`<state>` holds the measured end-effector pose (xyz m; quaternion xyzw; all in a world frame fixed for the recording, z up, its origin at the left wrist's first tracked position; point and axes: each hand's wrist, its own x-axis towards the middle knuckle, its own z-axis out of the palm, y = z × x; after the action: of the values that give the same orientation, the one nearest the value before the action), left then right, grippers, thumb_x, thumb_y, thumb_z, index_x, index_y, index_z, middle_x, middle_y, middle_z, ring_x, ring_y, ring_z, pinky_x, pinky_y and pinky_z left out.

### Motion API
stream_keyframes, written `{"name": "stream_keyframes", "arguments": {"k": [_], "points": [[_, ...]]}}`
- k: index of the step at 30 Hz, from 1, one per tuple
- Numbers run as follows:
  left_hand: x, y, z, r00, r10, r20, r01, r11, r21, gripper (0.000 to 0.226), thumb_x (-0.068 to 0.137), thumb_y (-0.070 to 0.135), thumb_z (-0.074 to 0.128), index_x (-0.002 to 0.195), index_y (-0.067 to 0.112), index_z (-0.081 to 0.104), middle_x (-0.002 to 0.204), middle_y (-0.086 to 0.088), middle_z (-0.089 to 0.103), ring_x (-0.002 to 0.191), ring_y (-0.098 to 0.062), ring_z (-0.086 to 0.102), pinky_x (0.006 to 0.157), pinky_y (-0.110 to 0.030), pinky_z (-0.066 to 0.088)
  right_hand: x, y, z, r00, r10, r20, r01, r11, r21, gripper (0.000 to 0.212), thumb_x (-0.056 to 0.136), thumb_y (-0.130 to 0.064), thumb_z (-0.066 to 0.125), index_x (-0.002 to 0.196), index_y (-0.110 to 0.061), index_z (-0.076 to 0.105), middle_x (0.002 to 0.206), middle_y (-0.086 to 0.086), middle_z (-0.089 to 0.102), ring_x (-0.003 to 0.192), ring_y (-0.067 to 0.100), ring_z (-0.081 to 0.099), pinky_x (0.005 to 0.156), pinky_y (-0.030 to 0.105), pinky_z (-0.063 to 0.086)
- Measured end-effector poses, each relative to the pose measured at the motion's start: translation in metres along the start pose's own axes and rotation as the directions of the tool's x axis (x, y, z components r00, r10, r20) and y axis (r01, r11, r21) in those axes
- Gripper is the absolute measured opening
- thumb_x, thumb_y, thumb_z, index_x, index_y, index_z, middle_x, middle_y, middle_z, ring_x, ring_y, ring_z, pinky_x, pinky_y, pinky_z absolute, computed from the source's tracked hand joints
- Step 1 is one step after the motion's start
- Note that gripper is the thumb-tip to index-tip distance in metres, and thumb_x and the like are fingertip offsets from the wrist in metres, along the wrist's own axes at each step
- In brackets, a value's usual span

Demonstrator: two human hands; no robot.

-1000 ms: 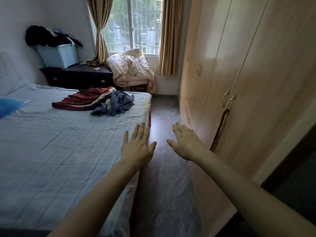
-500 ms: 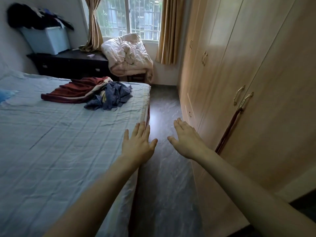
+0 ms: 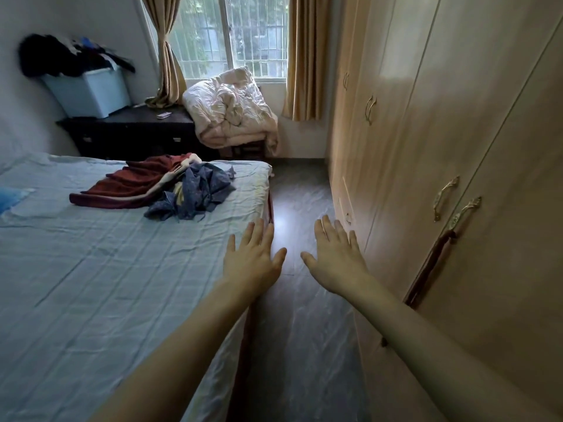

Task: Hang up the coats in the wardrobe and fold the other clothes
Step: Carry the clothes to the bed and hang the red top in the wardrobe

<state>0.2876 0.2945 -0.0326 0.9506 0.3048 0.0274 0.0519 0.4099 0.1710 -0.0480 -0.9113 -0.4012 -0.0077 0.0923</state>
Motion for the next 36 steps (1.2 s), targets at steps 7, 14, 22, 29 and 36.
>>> {"name": "stream_keyframes", "arguments": {"k": [7,14,22,29,36], "points": [[0.055,0.018,0.007,0.999,-0.011,-0.035,0.012,1.000,0.027,0.066,0.100,0.054,0.015,0.156,0.025,-0.006,0.162,0.003,-0.017,0.148,-0.014,-0.017,0.120,-0.048,-0.007,0.043,0.029,0.002,0.998,0.031,-0.062,-0.031,1.000,-0.006,0.079,0.097,-0.061,0.025,0.154,-0.019,-0.008,0.159,0.004,-0.024,0.146,0.025,-0.021,0.113,0.045,-0.016],[0.119,0.015,0.004,0.997,0.024,-0.079,-0.021,0.999,0.044,0.062,0.100,0.045,0.011,0.155,0.025,-0.009,0.161,0.002,-0.022,0.146,-0.014,-0.022,0.120,-0.049,-0.008,0.098,0.049,0.005,0.998,0.029,-0.055,-0.028,0.999,0.021,0.077,0.097,-0.062,0.019,0.154,-0.019,-0.012,0.159,0.002,-0.025,0.146,0.022,-0.023,0.113,0.043,-0.017],[0.218,0.000,0.012,0.994,0.020,-0.107,-0.020,1.000,0.004,0.063,0.100,0.048,0.011,0.155,0.023,-0.008,0.160,0.003,-0.022,0.146,-0.013,-0.022,0.119,-0.047,-0.011,0.193,0.050,0.013,0.995,0.068,-0.068,-0.068,0.998,-0.001,0.076,0.096,-0.065,0.013,0.155,-0.021,-0.007,0.161,0.002,-0.019,0.148,0.021,-0.017,0.109,0.038,-0.019],[0.309,-0.034,0.004,0.988,0.041,-0.148,-0.042,0.999,-0.006,0.072,0.097,0.057,0.011,0.155,0.019,-0.010,0.161,0.000,-0.022,0.146,-0.014,-0.022,0.120,-0.047,-0.010,0.290,0.031,0.009,0.997,0.064,-0.038,-0.066,0.997,-0.045,0.067,0.100,-0.053,0.014,0.155,-0.018,-0.002,0.162,0.003,-0.012,0.149,0.021,-0.013,0.115,0.040,-0.012],[0.382,-0.055,0.011,0.987,0.046,-0.153,-0.056,0.997,-0.062,0.076,0.096,0.057,0.016,0.155,0.017,-0.009,0.161,0.000,-0.019,0.147,-0.014,-0.021,0.119,-0.047,-0.011,0.355,0.024,0.010,0.996,0.082,-0.024,-0.083,0.995,-0.056,0.067,0.100,-0.049,0.019,0.155,-0.016,0.000,0.163,0.004,-0.007,0.149,0.020,-0.008,0.119,0.044,-0.005]]}}
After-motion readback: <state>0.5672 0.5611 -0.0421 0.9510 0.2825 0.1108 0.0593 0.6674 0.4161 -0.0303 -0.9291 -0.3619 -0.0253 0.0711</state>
